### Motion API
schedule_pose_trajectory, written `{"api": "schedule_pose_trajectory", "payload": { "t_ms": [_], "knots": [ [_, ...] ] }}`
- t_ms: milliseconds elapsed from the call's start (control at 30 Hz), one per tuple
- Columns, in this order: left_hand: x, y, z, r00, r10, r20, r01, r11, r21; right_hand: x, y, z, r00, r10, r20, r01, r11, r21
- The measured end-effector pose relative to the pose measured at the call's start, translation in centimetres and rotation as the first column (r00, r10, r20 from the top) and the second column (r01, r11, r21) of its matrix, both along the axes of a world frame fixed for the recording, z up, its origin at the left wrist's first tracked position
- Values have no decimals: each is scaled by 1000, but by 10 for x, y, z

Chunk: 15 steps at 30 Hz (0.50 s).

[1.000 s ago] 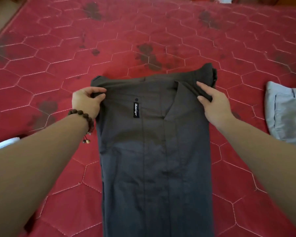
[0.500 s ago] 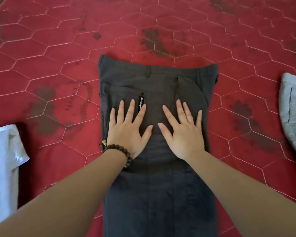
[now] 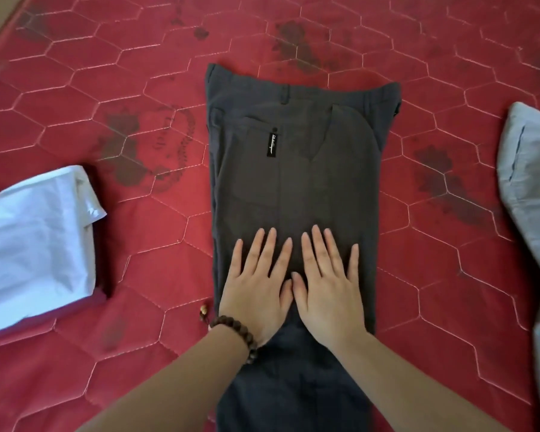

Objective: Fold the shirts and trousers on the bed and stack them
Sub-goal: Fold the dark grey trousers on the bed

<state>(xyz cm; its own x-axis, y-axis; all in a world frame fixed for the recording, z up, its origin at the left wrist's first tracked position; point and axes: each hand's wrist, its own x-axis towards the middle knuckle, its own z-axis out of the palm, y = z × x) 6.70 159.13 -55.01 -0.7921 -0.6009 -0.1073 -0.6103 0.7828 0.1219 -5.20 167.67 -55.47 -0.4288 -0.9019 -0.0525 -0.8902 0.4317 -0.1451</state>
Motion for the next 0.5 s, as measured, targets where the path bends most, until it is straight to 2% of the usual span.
{"api": "schedule_pose_trajectory", "payload": {
  "t_ms": [267, 500],
  "knots": [
    [72, 81, 10, 999, 6, 42, -9, 998, 58, 76, 81, 6, 999, 17, 31, -19, 999, 43],
    [134, 157, 16, 990, -111, 91, 100, 989, 112, 138, 168, 9, 998, 41, 55, -47, 994, 98]
  ]
}}
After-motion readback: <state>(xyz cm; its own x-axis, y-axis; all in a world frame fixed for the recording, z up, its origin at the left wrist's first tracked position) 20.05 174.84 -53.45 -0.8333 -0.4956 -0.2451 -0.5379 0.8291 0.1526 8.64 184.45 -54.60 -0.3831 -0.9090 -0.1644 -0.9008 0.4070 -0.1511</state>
